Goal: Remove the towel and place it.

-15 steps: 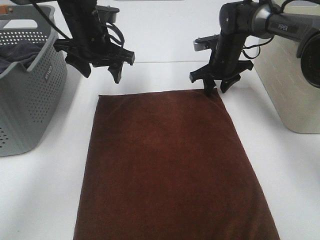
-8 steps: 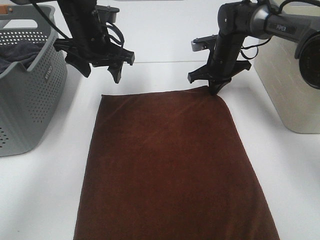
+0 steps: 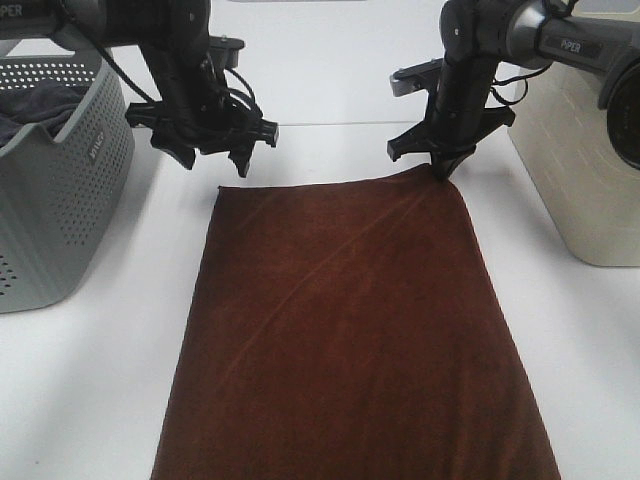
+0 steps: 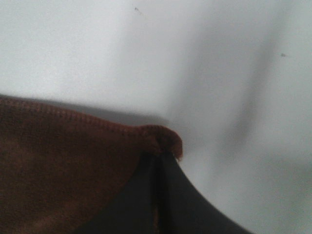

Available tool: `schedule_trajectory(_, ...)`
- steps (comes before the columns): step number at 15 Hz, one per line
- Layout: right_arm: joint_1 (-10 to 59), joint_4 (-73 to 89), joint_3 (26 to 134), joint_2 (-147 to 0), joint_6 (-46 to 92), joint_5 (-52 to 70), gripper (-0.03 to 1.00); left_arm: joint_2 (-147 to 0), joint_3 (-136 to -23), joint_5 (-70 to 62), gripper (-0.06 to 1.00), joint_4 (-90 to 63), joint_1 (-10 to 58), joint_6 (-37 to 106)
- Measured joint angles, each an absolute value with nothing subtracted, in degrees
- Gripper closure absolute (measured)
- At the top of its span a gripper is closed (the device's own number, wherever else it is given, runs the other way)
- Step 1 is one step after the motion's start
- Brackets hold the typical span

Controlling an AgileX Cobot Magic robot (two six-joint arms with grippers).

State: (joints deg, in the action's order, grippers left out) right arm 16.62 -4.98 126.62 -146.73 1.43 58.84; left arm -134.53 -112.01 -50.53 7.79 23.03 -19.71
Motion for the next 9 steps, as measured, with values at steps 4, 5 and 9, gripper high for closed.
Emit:
schedule_trajectory(4, 16.6, -4.6, 126.6, -146.7, 1.4, 59.5, 0.97, -137.7, -112.0, -49.6, 0.3, 8.7, 22.7, -22.8)
schedule_trajectory(5, 16.6, -4.5, 126.6, -146.7, 1.4, 59.5, 0.97, -138.1, -112.0, -49.4, 0.3, 8.7, 22.2, -23.4)
schedule_trajectory(9, 16.6, -4.3, 126.6, -146.7, 1.4, 59.5, 0.97, -139.9, -112.0, -47.0, 0.3, 7.4, 21.0, -23.9)
